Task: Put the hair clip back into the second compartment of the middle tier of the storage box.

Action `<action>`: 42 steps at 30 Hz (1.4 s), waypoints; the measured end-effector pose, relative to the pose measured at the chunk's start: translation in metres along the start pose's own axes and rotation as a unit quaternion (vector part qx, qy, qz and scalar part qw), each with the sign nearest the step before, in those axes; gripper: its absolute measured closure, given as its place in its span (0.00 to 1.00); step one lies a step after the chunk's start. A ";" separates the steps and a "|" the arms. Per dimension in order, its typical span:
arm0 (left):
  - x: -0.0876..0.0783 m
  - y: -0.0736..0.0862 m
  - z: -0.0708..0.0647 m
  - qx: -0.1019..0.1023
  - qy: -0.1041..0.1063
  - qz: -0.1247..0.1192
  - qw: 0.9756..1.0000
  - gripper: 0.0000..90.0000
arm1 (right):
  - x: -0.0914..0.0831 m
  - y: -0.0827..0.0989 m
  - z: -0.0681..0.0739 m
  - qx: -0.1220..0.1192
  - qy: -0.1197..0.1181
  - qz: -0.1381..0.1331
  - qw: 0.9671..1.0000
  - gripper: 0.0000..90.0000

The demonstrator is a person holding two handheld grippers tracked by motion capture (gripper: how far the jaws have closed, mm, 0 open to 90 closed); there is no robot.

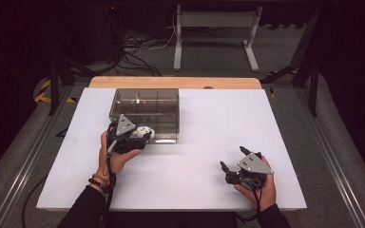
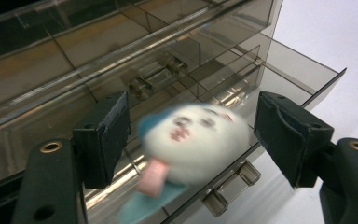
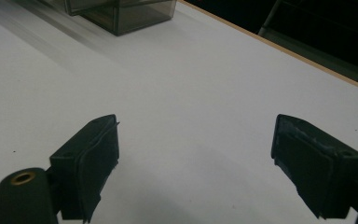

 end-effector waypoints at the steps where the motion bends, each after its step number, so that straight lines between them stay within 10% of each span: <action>1: -0.002 -0.001 0.001 -0.002 0.001 -0.004 1.000 0.33 | 0.000 0.000 0.000 0.000 0.000 0.000 1.000 0.17; 11: -0.019 0.002 0.000 0.018 0.012 -0.003 1.000 0.80 | -0.001 0.000 0.000 0.000 0.000 0.000 1.000 0.17; 29: -0.009 0.010 0.005 0.010 0.013 0.014 1.000 0.86 | 0.000 0.000 0.000 0.001 0.001 -0.001 1.000 0.17; 42: -0.038 0.009 0.002 0.058 0.015 -0.001 0.998 1.00 | -0.003 -0.002 -0.003 0.001 0.004 -0.006 1.000 0.17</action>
Point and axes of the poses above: each handheld gripper's, and its own axes: x roughly forward along the jaws, y roughly out of its underside, z roughly to its left, the point moved 9 cm from there along x, roughly forward along the jaws
